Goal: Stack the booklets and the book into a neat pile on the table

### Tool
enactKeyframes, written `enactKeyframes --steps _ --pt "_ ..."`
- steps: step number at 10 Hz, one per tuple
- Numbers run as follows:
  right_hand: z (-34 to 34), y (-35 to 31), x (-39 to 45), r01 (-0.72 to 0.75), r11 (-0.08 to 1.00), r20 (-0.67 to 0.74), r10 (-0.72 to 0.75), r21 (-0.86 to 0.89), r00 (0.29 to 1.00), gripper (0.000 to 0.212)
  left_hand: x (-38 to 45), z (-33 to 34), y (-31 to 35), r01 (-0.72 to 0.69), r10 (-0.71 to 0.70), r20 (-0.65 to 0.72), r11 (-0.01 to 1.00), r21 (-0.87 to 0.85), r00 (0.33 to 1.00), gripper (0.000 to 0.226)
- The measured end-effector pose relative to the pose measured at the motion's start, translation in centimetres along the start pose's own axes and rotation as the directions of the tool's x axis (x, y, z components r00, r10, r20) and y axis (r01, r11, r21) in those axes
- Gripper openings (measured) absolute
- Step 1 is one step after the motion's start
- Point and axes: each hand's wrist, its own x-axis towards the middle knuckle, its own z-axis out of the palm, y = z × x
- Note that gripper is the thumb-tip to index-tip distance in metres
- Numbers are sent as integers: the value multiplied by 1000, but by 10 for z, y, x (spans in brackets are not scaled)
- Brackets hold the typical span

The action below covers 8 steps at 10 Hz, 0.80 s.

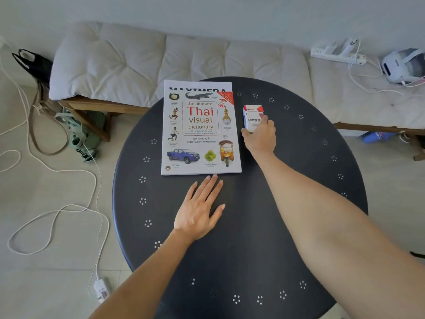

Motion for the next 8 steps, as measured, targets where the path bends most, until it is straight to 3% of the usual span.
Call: enactKeyframes --steps 8 --pt "-1 -20 15 -23 997 -9 23 74 1000 86 0 -2 2 -8 7 -23 1000 -21 1000 60"
